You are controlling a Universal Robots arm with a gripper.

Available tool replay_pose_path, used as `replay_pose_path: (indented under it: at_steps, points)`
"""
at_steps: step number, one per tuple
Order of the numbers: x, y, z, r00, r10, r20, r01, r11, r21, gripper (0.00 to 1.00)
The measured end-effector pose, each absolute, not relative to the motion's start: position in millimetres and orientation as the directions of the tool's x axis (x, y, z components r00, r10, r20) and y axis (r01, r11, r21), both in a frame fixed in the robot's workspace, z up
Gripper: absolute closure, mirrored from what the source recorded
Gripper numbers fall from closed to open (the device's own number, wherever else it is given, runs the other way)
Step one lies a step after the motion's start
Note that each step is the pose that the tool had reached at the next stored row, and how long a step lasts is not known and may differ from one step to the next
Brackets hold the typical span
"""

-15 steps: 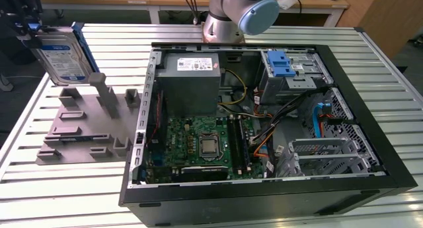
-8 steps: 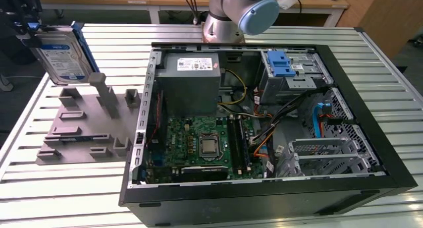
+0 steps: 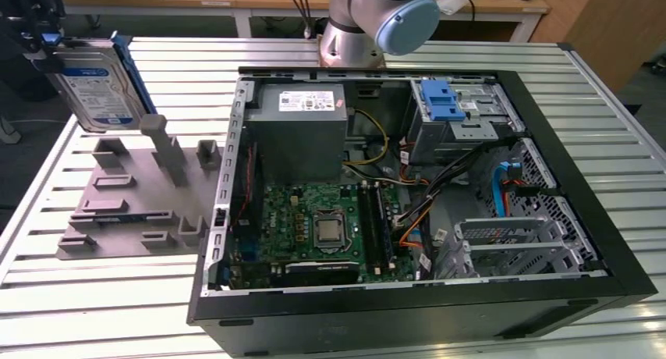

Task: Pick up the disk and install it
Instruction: 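Pick up the disk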

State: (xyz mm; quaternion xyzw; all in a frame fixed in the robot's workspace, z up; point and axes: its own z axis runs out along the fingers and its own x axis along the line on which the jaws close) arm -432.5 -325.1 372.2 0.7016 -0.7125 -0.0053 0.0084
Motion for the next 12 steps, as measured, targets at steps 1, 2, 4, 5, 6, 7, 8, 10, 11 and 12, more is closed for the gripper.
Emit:
replay_pose_path:
  at_steps: [1,2,4,5,6,7,8,10,11,12]
  points:
    - [-432.5,-325.1,372.6,-0.015,-1.000,0.005,-1.000,0.016,0.019,0.64]
    - [-432.5,-325.1,373.0,-0.015,-1.000,0.005,-1.000,0.016,0.019,0.64]
    - [-432.5,-325.1,374.2,-0.015,-1.000,0.005,-1.000,0.016,0.020,0.64]
    - [-432.5,-325.1,374.9,-0.015,-1.000,0.005,-1.000,0.016,0.019,0.64]
    - [-432.5,-325.1,375.7,-0.015,-1.000,0.005,-1.000,0.015,0.019,0.64]
    - [-432.5,-325.1,376.4,-0.015,-1.000,0.005,-1.000,0.015,0.019,0.64]
    - [-432.5,-325.1,377.2,-0.015,-1.000,0.005,-1.000,0.015,0.019,0.64]
    - [-432.5,-325.1,378.5,-0.015,-1.000,0.004,-1.000,0.016,0.019,0.64]
    - [-432.5,-325.1,379.0,-0.015,-1.000,0.005,-1.000,0.016,0.019,0.64]
    - [-432.5,-325.1,379.6,-0.015,-1.000,0.005,-1.000,0.016,0.019,0.64]
